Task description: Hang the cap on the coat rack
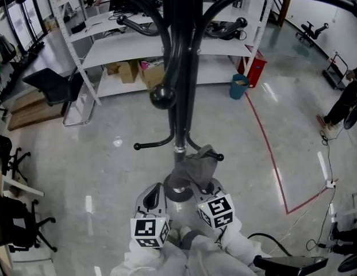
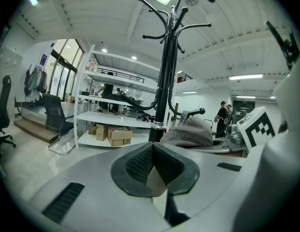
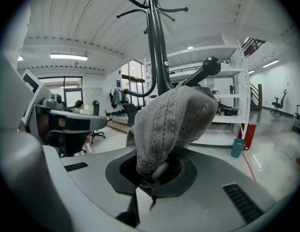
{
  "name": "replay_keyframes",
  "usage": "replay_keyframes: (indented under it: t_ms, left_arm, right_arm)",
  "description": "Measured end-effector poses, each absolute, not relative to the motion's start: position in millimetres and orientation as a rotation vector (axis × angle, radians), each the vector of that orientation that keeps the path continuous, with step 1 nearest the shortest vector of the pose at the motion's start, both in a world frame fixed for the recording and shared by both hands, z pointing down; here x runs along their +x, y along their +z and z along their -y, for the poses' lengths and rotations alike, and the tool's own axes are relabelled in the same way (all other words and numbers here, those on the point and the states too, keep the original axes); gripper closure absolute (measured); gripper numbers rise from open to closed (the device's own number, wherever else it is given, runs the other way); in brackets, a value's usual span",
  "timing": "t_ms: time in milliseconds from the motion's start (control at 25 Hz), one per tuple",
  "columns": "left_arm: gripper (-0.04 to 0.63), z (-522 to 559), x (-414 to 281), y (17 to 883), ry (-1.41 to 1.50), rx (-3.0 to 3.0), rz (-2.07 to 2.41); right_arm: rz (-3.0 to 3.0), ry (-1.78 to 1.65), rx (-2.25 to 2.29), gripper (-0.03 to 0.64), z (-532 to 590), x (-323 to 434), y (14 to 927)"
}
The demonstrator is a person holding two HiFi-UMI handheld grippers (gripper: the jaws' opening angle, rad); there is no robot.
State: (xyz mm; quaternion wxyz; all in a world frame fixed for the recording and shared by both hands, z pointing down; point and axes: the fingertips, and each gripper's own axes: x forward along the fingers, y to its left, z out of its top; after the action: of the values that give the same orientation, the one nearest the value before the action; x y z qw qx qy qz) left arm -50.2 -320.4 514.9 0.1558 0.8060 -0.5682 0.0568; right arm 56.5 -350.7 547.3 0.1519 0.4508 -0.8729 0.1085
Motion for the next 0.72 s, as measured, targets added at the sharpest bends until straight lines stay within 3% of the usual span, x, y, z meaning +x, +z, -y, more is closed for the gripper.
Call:
replay_keyframes:
  t_ms: [720]
  left_arm:
    - [0.603,311,-81,516,0.162,2.242,1.722]
  right_arm:
    - [2.505,0.439,1.360,0.589,377,54,587]
